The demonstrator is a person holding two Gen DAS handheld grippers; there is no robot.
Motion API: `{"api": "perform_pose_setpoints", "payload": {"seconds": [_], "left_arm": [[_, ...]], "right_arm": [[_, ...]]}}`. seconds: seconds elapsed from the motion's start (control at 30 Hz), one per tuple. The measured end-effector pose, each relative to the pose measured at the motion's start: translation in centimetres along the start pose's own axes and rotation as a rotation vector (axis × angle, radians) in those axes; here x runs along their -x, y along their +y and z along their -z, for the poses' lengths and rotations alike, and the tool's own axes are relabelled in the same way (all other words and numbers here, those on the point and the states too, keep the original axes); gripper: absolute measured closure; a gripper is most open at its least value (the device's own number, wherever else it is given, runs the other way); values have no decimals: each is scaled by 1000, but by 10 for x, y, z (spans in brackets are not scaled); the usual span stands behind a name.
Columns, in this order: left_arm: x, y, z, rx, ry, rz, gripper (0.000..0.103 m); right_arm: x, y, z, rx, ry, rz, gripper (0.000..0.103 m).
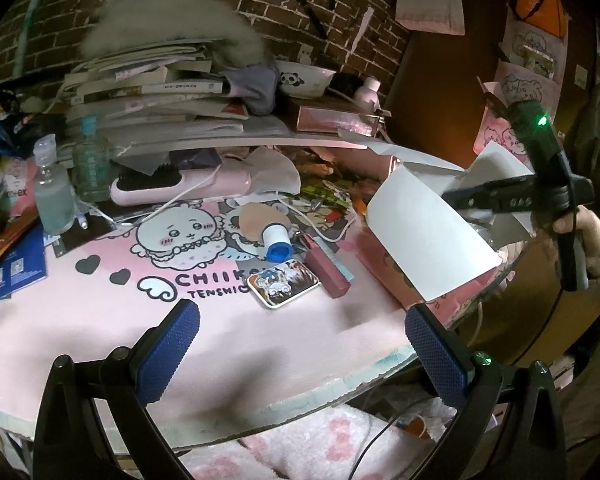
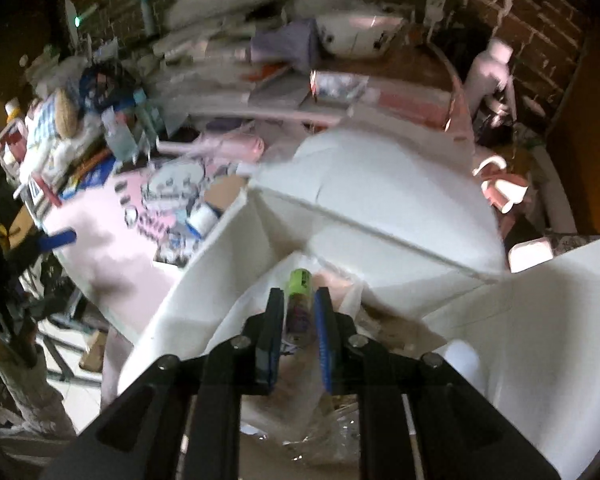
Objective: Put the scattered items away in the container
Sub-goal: 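Carry the green-capped tube into the white box and open the right tool, then move the left tool over the desk toward the anime-print tin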
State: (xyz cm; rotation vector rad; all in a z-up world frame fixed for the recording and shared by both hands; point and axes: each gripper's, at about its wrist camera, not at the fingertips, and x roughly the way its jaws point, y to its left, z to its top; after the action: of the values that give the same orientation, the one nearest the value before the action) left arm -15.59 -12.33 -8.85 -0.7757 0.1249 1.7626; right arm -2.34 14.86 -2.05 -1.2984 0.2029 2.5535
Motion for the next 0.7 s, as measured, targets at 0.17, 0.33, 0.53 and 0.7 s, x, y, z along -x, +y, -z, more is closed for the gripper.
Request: {"api": "perform_pose_setpoints", "payload": {"seconds": [0.17, 0.33, 0.53, 0.7], "left_arm": [[-3, 5, 2, 14, 3, -2, 0], [-14, 15, 5, 52, 26, -8, 0], [-31, 30, 7, 101, 69, -33, 0], [-40, 39, 7, 72, 56, -106, 0]], "right_arm": [[32, -1, 4, -62, -171, -61, 46], [54, 32, 23, 14, -323, -190, 46], [49, 97, 64, 174, -408, -342, 44], [26, 141, 95, 227, -482, -457, 43]]}}
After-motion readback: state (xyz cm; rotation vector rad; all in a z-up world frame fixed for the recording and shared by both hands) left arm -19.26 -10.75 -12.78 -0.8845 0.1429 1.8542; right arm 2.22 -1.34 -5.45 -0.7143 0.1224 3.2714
